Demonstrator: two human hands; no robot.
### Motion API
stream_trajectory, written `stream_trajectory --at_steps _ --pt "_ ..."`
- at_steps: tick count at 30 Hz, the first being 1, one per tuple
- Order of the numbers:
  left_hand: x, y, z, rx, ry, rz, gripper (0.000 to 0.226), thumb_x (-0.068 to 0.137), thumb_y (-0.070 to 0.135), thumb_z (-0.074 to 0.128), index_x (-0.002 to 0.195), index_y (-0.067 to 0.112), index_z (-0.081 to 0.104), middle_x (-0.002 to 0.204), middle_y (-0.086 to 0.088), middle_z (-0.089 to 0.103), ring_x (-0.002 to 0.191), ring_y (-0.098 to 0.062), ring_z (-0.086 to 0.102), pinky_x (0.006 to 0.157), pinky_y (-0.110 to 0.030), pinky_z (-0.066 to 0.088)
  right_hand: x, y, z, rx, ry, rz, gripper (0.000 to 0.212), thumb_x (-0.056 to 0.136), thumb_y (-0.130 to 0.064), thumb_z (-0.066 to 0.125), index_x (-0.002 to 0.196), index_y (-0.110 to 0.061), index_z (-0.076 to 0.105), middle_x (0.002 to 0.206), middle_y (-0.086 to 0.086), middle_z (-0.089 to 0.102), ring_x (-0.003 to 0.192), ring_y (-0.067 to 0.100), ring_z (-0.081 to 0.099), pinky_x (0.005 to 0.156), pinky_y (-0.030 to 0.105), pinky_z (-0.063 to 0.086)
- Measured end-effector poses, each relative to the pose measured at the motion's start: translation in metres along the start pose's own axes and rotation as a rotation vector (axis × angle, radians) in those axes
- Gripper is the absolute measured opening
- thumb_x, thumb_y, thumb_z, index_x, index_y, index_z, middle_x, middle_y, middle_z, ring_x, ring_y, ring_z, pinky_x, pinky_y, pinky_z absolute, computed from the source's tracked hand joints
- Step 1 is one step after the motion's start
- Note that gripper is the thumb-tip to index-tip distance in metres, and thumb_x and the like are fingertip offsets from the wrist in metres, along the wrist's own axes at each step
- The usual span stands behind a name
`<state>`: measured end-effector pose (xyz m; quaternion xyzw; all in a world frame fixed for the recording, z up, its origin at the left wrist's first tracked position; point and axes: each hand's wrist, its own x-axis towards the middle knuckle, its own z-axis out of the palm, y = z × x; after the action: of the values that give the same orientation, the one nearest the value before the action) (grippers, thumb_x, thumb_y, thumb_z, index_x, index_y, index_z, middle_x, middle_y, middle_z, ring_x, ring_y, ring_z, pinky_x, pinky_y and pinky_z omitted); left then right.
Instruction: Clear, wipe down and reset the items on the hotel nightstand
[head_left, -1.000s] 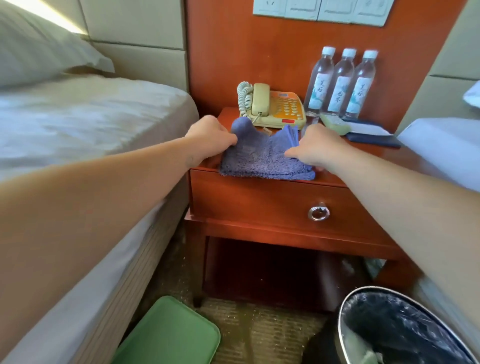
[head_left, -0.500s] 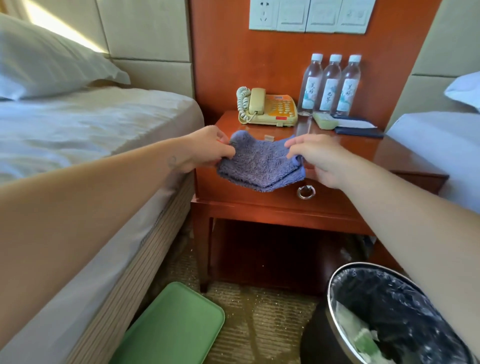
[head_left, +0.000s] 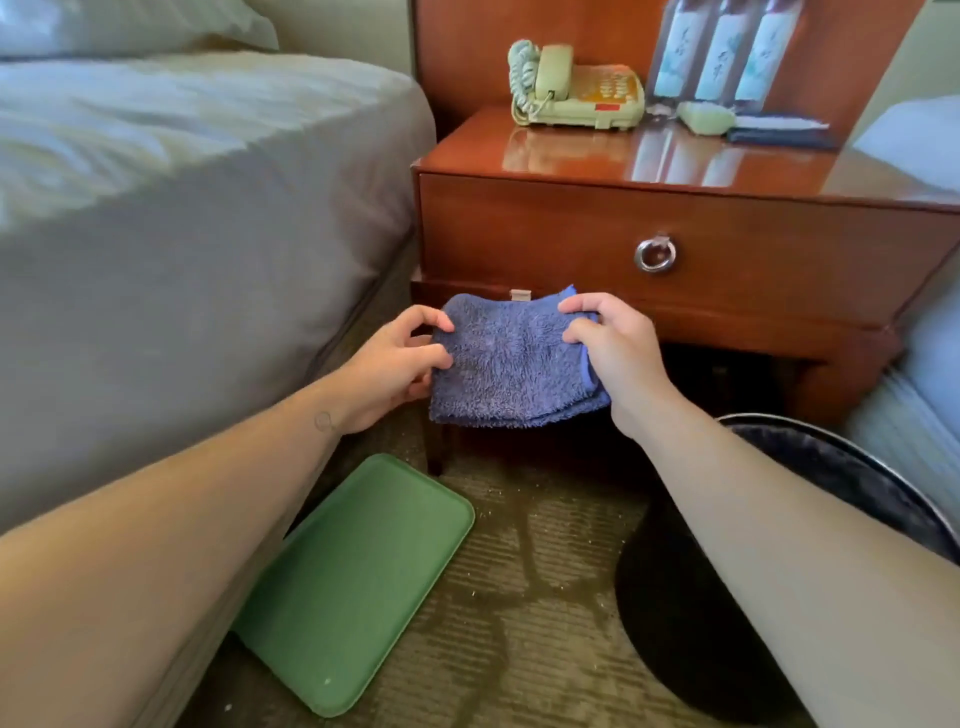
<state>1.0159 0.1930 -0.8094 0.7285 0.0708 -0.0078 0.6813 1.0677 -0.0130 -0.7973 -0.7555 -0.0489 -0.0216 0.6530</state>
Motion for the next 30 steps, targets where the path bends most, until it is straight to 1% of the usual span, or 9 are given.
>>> stream_trajectory --at_steps 3,6,11,13,16,20,22,25,30 --pt "-0.005 -0.039 -0.011 0.091 -0.01 -0.073 0.032 0.088 -0.009 0.05 0.092 0.023 0.057 0.077 -0.001 0.051 0.053 -0.007 0.04 0.049 -0.017 0.034 -0.012 0.041 0.015 -0.054 -0.05 0.094 0.024 0.08 0.005 0.057 0.091 -0.014 0.068 0.082 0.0 0.059 0.076 0.01 0.054 0.066 0.017 0.044" --pt "-0.011 -0.08 -0.023 0.238 -0.007 -0.183 0.029 0.09 -0.007 0.051 0.098 0.02 0.058 0.073 -0.001 0.051 0.049 -0.008 0.038 0.047 -0.019 0.03 -0.024 0.083 0.031 -0.141 -0.171 0.225 0.022 0.083 0.004 0.059 0.094 -0.013 0.067 0.089 0.002 0.06 0.085 0.018 0.059 0.078 0.033 0.052" --pt "-0.021 -0.137 -0.036 0.521 -0.017 -0.277 0.027 0.09 -0.006 0.051 0.111 0.01 0.06 0.092 -0.01 0.057 0.065 -0.015 0.047 0.052 -0.022 0.035 -0.044 0.122 0.053 -0.292 -0.454 0.394 0.024 0.086 0.005 0.059 0.1 -0.015 0.063 0.071 0.005 0.054 0.053 0.015 0.051 0.048 0.024 0.044" --pt "-0.019 -0.151 -0.041 0.584 0.024 -0.263 0.026 0.089 -0.007 0.053 0.11 0.007 0.061 0.098 -0.009 0.059 0.073 -0.014 0.052 0.058 -0.016 0.041 -0.048 0.13 0.064 -0.236 -0.525 0.462 0.028 0.088 0.008 0.056 0.109 -0.01 0.06 0.065 0.005 0.051 0.049 0.013 0.05 0.048 0.023 0.042" --pt "-0.004 -0.171 -0.055 0.839 0.096 -0.247 0.023 0.086 0.003 0.06 0.102 0.019 0.063 0.11 -0.008 0.063 0.092 -0.023 0.06 0.077 -0.026 0.044 -0.048 0.142 0.086 -0.207 -0.587 0.492 0.034 0.091 0.006 0.053 0.121 -0.009 0.057 0.07 0.004 0.056 0.058 0.014 0.059 0.055 0.02 0.051" --pt "0.012 -0.193 -0.065 1.209 0.029 -0.331 0.028 0.09 0.019 0.059 0.117 0.021 0.054 0.129 -0.012 0.042 0.113 -0.036 0.057 0.097 -0.041 0.044 -0.049 0.171 0.113 -0.203 -0.749 0.605 0.063 0.092 -0.001 0.057 0.146 -0.024 0.032 0.102 0.008 0.058 0.076 0.021 0.06 0.066 0.027 0.051" --pt "0.016 -0.209 -0.063 1.371 -0.03 -0.414 0.043 0.093 0.022 0.056 0.133 0.014 0.04 0.141 -0.017 0.026 0.12 -0.041 0.05 0.099 -0.046 0.042 -0.054 0.19 0.121 -0.431 -0.89 0.541 0.07 0.092 -0.007 0.058 0.151 -0.024 0.025 0.122 0.01 0.053 0.088 0.026 0.06 0.071 0.03 0.048" --pt "0.016 -0.237 -0.061 1.316 -0.01 -0.533 0.057 0.093 0.022 0.056 0.14 0.008 0.027 0.146 -0.021 0.021 0.131 -0.045 0.036 0.106 -0.048 0.035 -0.064 0.209 0.126 -0.783 -0.961 0.343 0.046 0.094 -0.009 0.054 0.139 -0.004 0.046 0.138 0.016 0.053 0.121 0.028 0.054 0.095 0.027 0.04" --pt "0.012 -0.276 -0.083 1.106 0.118 -0.699 0.079 0.092 0.021 0.058 0.149 0.002 0.006 0.153 -0.025 0.016 0.142 -0.041 0.023 0.117 -0.042 0.024 -0.072 0.233 0.136 -0.979 -1.085 0.204 0.046 0.092 -0.011 0.048 0.138 -0.013 0.049 0.138 0.011 0.04 0.125 0.033 0.049 0.106 0.038 0.039"
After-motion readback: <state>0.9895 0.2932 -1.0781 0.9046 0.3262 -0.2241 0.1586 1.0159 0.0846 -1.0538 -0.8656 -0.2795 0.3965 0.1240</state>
